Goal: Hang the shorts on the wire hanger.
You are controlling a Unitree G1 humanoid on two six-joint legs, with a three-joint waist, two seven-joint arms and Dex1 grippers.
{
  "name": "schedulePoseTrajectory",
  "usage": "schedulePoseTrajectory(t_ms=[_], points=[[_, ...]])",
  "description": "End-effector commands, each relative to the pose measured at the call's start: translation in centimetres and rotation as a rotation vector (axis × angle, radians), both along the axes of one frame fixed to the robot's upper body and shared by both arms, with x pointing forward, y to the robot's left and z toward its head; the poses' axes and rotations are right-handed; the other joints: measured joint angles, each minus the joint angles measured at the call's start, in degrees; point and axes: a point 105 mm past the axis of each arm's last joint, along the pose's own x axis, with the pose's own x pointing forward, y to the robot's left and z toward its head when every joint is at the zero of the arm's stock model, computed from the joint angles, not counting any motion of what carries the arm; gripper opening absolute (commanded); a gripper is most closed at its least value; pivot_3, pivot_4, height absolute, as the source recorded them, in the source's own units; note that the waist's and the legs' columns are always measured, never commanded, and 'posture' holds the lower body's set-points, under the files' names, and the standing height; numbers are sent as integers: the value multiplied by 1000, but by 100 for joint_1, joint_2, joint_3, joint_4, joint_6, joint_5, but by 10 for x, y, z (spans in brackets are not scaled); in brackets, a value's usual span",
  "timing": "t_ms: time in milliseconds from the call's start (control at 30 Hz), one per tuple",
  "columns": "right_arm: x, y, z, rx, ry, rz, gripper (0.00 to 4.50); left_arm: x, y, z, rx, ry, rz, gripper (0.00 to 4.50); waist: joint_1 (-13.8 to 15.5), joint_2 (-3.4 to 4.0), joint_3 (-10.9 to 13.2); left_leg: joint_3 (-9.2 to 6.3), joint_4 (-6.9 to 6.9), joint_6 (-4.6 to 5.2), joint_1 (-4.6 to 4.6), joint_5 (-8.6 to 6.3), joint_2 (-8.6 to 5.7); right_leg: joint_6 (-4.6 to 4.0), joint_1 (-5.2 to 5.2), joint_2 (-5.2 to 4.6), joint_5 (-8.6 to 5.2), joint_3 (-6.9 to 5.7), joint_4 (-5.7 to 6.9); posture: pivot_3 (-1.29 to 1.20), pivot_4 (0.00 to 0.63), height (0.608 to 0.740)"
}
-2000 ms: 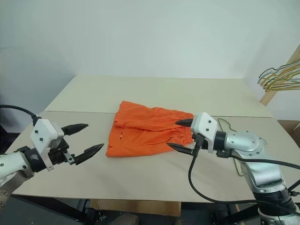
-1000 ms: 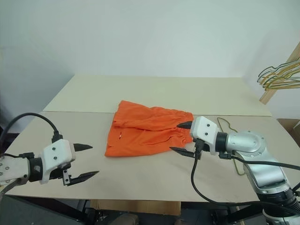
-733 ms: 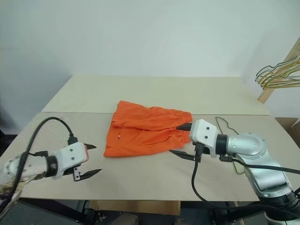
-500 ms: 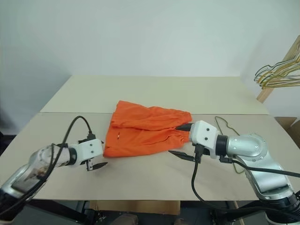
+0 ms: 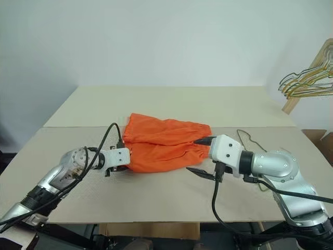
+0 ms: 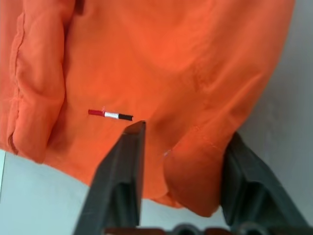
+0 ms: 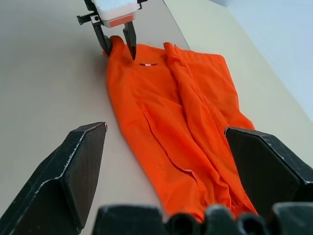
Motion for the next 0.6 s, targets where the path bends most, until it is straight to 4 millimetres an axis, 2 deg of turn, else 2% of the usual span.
schedulePoseTrajectory(t_ms=[33, 100, 233, 400, 600], points=[[3, -3, 0, -68, -47, -11, 4500, 6, 3, 4, 18, -24, -3, 700, -73, 0, 0, 0, -1, 4, 11, -2, 0, 2, 12, 0, -2, 0, -3, 67, 0, 740], [14, -9, -23, -227, -77, -15, 4500, 10, 5, 10, 12, -39, 15, 40, -136, 0, 0, -2, -2, 11, 26, -7, 4, 5, 33, 1, -8, -3, -8, 67, 0, 740], [42, -19, -58, -472, -184, -24, 4500, 13, 7, 25, -16, -75, 14, 13, -287, -7, -1, 2, -2, 12, 27, -7, 4, 7, 30, 1, -9, -3, -9, 75, 0, 740], [91, -18, -77, -646, -345, -108, 4500, 7, 9, 45, -88, -111, 9, 13, -453, -9, 0, 5, -5, -7, 14, 4, 4, -1, -4, 2, -12, 9, 8, 100, 0, 740], [109, -9, -92, -689, -382, -52, 4500, 1, 11, 53, -106, -124, 21, 13, -436, -10, -1, 6, -5, -48, -34, 27, -3, -2, -66, -1, -12, 20, 24, 138, 0, 740]])
